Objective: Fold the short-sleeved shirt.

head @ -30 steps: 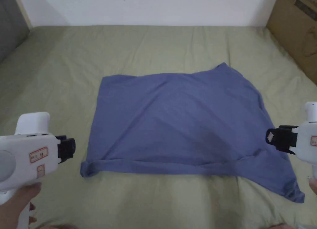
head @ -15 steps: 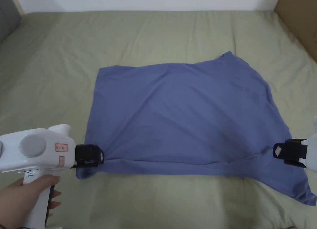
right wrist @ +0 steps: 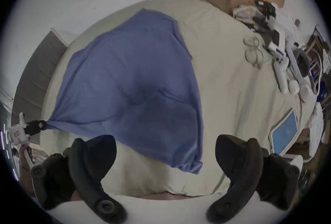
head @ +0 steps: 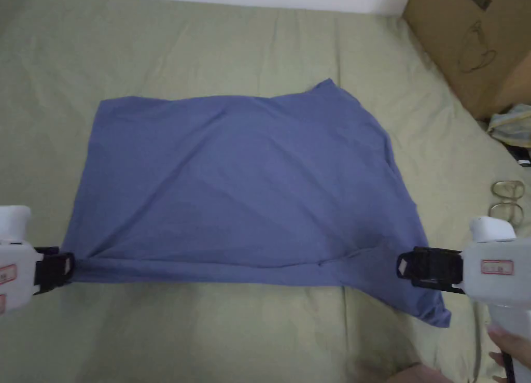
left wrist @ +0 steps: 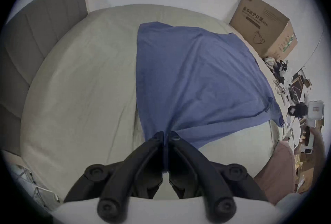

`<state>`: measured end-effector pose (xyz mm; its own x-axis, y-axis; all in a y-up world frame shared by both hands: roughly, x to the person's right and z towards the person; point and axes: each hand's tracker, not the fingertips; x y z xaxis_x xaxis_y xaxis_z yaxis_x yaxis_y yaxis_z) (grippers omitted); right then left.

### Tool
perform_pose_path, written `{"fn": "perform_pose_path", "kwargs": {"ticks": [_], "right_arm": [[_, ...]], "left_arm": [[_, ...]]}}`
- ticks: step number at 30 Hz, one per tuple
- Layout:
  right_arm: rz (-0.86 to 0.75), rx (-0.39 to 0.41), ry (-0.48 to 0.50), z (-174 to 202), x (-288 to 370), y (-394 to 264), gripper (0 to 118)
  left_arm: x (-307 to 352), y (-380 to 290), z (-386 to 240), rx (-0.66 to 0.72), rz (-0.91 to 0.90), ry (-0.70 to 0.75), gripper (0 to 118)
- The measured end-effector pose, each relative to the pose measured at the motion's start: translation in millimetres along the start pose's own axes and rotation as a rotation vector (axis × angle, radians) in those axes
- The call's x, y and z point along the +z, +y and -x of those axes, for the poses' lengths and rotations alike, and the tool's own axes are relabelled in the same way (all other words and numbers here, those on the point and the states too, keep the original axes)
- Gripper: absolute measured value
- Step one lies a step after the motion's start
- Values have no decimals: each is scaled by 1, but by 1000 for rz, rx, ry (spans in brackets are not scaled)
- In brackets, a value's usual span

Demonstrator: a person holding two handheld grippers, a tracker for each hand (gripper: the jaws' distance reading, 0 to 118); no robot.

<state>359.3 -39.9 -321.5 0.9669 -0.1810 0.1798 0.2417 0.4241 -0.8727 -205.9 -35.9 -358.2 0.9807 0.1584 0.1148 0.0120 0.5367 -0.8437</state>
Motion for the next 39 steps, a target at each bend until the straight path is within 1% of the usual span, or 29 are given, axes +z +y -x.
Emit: {"fn": "perform_pose_path", "kwargs": {"ticks": [1,2,3,5,6,7,8,9,10,12,13,16,20,22,24,26,28,30,32,34,37,38,39], "right_arm": [[48,-2,-1,-6,-8,0,114],[97,4,-23,-10,-17,0,114],[129,17,-52,-15,-26,0,114],[203,47,-61,-20,-41,-3,113],[224,57,-64,-21,-44,-5,110],[234,81,-68,-26,-48,-7,89],[224,102,-69,-27,-48,-9,55],[218,108,-61,-27,-46,-10,31],[200,109,-36,-27,-40,-10,26],[197,125,-32,-23,-29,-9,8],[175,136,-18,-23,-23,-9,8],[152,145,-20,-27,-5,-5,8],[93,67,47,-35,20,10,8],[81,48,78,-35,30,28,8],[70,64,74,-20,41,54,8],[57,105,55,-9,37,91,8],[58,167,20,7,26,131,8],[66,196,-6,20,5,167,8],[86,172,-6,29,-24,199,8],[114,151,-15,38,-55,224,8],[160,171,-67,52,-97,245,8],[172,181,-88,56,-109,248,8],[173,177,-96,56,-118,249,8]], "left_arm": [[1,0,1,7,-11,5,3],[1,0,-1,16,-13,1,3],[1,0,-2,21,-12,3,3],[-1,-1,-2,26,-5,8,3],[-2,-1,-4,26,0,12,3],[-2,-1,-5,26,4,16,3],[-2,-2,-5,26,5,19,3],[-2,-2,-5,27,5,17,3],[-2,-2,-6,28,3,16,3],[-2,-3,-8,22,6,23,3],[-3,-4,-9,16,11,27,3],[-1,-4,-11,-3,15,33,3],[4,-2,-14,-30,9,42,3],[7,5,-16,-51,10,49,3],[8,20,-17,-73,29,44,3],[2,41,-17,-91,55,57,4],[-12,67,-12,-85,81,59,4],[-30,92,-7,-59,94,63,3],[-54,114,1,-24,123,57,4],[-79,131,4,-25,151,70,4],[-106,143,5,-53,156,111,5],[-113,146,7,-48,153,113,8],[-118,148,9,-37,157,118,14]]}}
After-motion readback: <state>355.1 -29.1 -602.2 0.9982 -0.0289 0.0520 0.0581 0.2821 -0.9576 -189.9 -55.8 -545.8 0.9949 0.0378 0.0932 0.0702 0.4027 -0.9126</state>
